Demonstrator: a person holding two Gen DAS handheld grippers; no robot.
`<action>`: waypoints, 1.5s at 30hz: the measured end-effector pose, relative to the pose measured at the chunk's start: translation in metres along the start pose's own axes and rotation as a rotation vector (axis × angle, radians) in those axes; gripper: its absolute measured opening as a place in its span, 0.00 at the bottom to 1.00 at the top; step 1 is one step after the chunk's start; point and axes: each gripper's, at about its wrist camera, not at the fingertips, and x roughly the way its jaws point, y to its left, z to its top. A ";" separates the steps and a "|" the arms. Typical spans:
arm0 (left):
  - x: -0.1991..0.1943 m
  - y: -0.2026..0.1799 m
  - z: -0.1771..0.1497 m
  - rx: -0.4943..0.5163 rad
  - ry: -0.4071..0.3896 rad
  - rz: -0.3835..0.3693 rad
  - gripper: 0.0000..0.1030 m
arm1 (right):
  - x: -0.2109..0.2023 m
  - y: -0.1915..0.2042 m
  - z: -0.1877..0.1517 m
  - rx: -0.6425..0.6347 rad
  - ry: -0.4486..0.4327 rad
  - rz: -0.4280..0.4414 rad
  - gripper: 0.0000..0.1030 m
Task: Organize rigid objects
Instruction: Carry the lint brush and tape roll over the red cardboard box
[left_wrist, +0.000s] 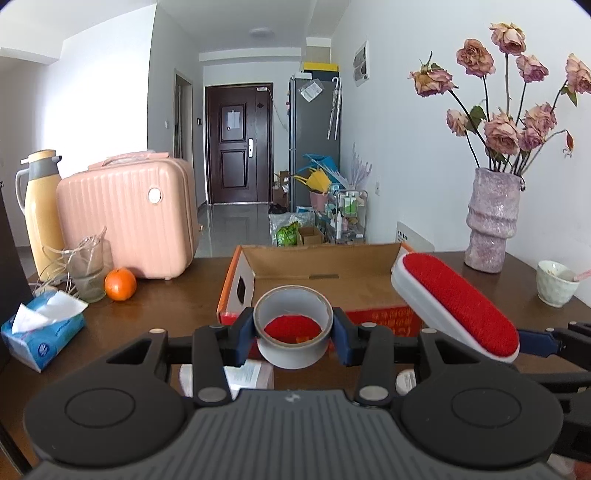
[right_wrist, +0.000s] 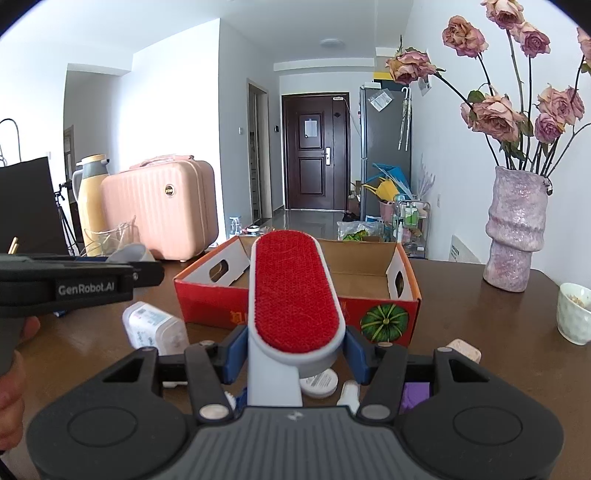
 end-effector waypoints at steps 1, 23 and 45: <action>0.003 -0.001 0.003 -0.002 -0.002 0.001 0.42 | 0.004 -0.001 0.003 -0.001 -0.001 0.001 0.53; 0.085 0.000 0.033 -0.070 0.017 0.039 0.42 | 0.082 -0.019 0.036 0.019 0.019 0.001 0.53; 0.145 -0.005 0.049 -0.066 0.078 0.062 0.42 | 0.137 -0.034 0.059 0.057 0.063 -0.037 0.53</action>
